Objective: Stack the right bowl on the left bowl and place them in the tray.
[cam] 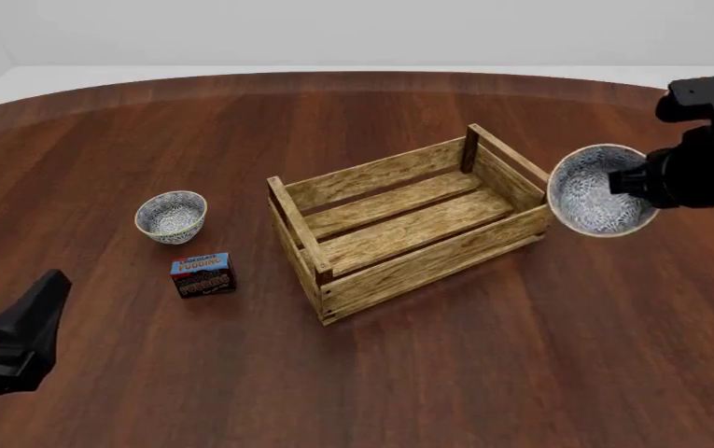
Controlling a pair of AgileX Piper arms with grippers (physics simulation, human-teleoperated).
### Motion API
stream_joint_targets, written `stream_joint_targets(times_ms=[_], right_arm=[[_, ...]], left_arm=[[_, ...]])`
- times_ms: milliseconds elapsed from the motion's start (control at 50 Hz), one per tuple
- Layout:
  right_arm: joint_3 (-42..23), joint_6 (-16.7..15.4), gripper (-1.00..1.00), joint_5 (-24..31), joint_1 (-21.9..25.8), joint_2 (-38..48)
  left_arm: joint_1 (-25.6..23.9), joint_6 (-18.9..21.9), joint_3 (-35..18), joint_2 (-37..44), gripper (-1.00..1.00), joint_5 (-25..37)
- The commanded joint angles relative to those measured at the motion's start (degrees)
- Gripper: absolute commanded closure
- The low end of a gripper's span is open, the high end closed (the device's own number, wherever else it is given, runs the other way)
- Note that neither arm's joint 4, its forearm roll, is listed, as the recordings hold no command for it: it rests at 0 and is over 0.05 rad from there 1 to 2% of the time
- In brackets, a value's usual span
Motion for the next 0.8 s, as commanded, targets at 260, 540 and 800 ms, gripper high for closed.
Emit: stream_joint_targets(times_ms=[260, 540, 800], right_arm=[[-1.2, 1.7, 1.0, 1.7, 7.0, -11.5], [-3.5, 2.0, 1.0, 1.1, 13.2, -13.4], [-4.1, 2.4, 1.0, -1.3, 16.9, -14.3]], left_arm=[[-1.3, 0.6, 0.1, 1.6, -1.0, -1.4], [-3.6, 2.8, -0.1, 7.5, -1.0, -6.9], [-5.8, 5.0, -3.9, 8.1, -1.0, -4.2]])
